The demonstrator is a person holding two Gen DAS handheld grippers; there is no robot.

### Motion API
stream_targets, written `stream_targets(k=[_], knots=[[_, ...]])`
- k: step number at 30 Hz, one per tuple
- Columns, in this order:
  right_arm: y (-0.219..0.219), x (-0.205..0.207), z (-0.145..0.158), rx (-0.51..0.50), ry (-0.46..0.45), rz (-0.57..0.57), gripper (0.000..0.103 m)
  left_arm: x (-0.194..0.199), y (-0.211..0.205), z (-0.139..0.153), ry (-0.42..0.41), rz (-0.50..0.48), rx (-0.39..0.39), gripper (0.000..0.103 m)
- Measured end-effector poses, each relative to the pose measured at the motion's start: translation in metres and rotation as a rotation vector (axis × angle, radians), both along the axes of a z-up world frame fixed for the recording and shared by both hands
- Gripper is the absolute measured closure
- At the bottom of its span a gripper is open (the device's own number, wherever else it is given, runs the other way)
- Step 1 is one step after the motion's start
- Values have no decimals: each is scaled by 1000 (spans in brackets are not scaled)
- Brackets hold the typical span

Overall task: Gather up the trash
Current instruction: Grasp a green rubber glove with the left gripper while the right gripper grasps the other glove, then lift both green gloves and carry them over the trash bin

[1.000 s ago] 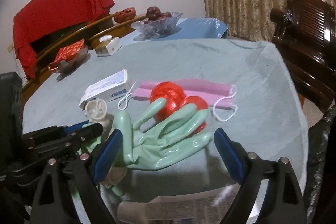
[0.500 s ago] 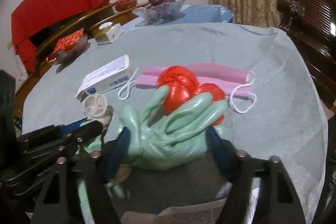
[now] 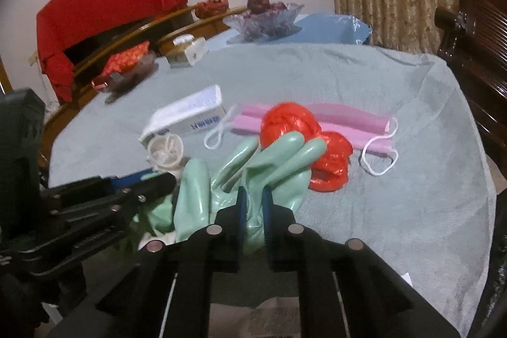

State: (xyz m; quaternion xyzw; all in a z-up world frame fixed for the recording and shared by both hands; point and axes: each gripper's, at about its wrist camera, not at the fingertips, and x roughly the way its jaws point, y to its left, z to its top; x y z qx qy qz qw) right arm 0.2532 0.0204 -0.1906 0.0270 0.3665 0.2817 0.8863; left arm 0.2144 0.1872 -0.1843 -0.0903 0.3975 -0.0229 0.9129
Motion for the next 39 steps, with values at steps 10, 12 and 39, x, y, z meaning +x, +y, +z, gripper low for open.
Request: stream_targets(k=[10,12,39], knots=[[-8,-14,54,33,-122,0,93,-15,-3,44,-100,-3,18,81],[-14,-17,61,33,-139,-10,94,-17,-5,52,-118,-7,22,81],[-77,-24,78,8,-179,-124,101,-23,-49,72,-159,-75,31,81]])
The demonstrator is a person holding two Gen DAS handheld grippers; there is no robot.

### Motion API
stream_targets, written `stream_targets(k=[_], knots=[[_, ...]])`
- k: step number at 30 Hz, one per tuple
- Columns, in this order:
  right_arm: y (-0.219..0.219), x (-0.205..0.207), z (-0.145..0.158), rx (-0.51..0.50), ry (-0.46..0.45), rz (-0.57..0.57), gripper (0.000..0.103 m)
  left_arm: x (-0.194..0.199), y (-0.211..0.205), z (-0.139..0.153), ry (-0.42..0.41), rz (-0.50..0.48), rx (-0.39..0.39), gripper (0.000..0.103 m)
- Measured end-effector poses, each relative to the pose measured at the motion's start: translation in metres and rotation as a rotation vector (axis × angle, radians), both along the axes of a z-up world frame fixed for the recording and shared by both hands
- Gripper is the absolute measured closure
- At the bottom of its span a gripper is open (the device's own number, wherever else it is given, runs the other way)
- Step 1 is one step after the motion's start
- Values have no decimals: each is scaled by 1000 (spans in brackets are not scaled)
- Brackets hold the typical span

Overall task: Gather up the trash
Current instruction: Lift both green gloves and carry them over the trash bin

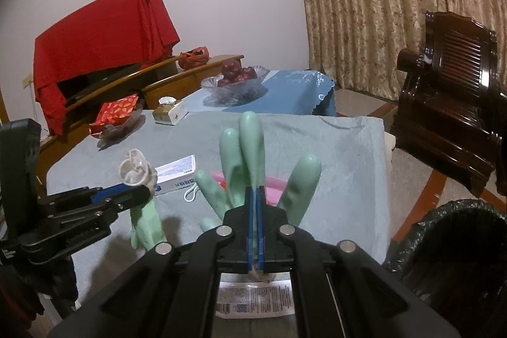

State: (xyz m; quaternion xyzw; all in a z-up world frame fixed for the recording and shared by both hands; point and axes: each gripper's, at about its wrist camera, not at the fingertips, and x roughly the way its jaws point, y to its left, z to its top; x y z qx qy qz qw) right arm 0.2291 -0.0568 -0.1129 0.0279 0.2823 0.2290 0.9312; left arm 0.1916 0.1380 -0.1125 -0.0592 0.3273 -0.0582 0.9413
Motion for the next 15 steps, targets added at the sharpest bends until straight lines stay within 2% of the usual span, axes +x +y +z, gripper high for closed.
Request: stream_targets(k=[7,15], knots=[[-7,-6,15,-4,-35,-1,101,1,-14,16,-34,-26,5,81],[-40,-21,38,-7,-80,-48,101,-2,-50,39,-83,-86,0,81]])
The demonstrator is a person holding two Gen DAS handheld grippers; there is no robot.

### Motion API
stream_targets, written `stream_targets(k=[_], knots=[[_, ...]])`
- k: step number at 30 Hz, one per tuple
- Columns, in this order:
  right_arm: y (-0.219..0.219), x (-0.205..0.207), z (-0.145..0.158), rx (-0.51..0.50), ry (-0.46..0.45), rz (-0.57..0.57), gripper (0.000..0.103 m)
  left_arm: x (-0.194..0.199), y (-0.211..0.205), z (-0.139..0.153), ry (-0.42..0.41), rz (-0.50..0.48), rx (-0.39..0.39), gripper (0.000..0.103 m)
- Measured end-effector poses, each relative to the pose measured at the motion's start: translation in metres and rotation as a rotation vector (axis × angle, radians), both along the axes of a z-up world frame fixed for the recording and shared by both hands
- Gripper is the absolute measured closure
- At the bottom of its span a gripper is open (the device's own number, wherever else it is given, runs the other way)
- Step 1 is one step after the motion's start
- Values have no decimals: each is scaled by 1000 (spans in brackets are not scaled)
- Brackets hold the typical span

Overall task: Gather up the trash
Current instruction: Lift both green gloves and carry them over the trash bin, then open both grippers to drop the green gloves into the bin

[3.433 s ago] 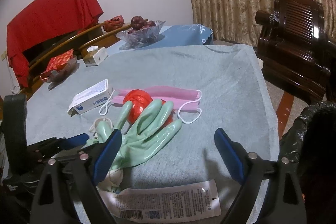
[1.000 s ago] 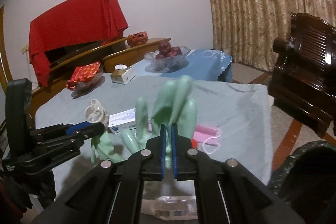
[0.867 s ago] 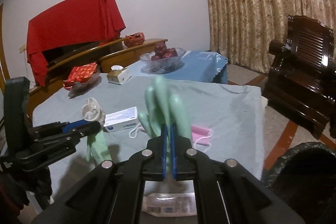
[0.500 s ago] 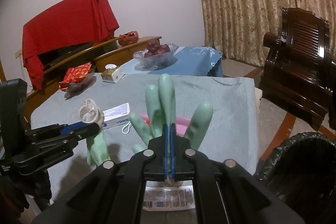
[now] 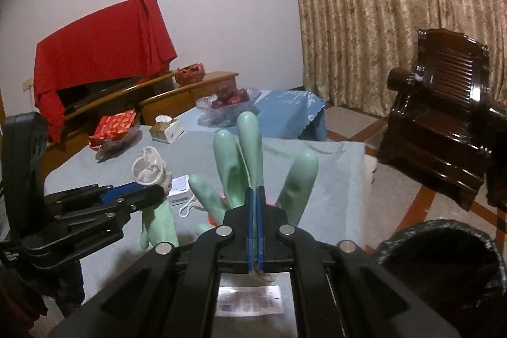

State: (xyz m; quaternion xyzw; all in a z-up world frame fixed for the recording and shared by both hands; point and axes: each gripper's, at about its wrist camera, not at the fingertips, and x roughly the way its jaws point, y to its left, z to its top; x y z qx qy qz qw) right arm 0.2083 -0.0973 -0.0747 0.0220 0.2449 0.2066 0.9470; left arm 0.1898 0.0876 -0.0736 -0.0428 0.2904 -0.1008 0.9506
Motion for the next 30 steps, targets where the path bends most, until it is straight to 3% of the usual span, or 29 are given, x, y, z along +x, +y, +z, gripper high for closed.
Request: stream_targets(k=[13,22,30], knots=[[-101,-33,15,-22,-15,-187,101,-2,-108,13,-40,-166,-57,81],[-179,-59,-5,-39,36,-348,101,-4,-193,0,-41,-312,-69,81],[-220,-67,-33,-38,107,-432,101,-2,-252,-27,2,-405,-57,81]])
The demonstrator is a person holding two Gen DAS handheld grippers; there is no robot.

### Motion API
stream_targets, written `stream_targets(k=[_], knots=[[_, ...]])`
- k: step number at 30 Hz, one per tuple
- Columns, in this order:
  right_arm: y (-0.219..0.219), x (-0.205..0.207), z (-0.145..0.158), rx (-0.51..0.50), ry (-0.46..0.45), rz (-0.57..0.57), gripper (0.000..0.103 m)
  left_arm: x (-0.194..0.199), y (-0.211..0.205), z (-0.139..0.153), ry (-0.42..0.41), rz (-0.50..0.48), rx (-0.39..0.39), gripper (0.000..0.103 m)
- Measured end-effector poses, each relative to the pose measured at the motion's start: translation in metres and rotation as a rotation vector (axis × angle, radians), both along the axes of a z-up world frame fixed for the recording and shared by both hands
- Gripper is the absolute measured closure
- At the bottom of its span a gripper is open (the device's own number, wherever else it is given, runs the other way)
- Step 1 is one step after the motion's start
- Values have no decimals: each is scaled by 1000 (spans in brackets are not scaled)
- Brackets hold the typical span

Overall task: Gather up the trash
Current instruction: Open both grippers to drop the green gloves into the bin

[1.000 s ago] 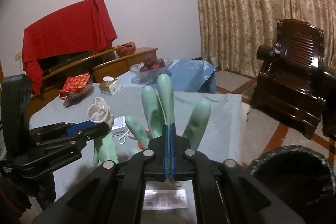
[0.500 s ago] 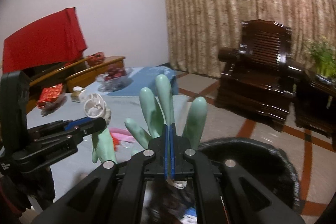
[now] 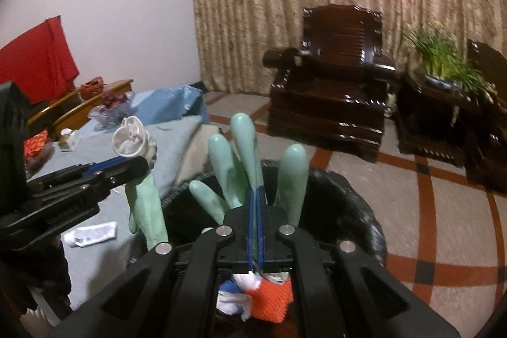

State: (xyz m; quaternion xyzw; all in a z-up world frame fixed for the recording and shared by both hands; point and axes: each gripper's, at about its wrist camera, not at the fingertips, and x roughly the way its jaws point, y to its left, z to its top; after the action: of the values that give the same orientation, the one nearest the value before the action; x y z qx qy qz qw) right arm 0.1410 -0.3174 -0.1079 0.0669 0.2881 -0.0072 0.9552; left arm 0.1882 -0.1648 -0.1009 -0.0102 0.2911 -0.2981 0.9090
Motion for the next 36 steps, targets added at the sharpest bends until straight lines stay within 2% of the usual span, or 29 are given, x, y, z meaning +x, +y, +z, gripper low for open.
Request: stream_targets(k=[7,9,12,15,17,18,20,23,36], knots=[[-14,0,-29,20,57,-20,101,10,-24,-29,50,-43,21,79],[-14,0,-33,21,68,-20,101,13,-23,-33,57,-37,24,73],[-17,2,-37,21,83,-23,95,14,-16,-37,66,-34,21,60],[-16,2,-38,16,91,-29,90,16,-9,-40,86,-22,17,51],[-15,2,-38,13,89,-30,72,17,-2,-39,83,-7,10,43],[-14,2,-39,9,88,-32,66,17,3,-37,84,-2,-1,35],[-12,3,-38,-2,88,-41,42,20,11,-34,103,3,-26,26],[-10,2,-36,-13,74,-55,26,24,19,-33,137,0,-52,23],[-13,3,-34,-6,64,-63,24,18,23,-33,148,-32,-49,22]])
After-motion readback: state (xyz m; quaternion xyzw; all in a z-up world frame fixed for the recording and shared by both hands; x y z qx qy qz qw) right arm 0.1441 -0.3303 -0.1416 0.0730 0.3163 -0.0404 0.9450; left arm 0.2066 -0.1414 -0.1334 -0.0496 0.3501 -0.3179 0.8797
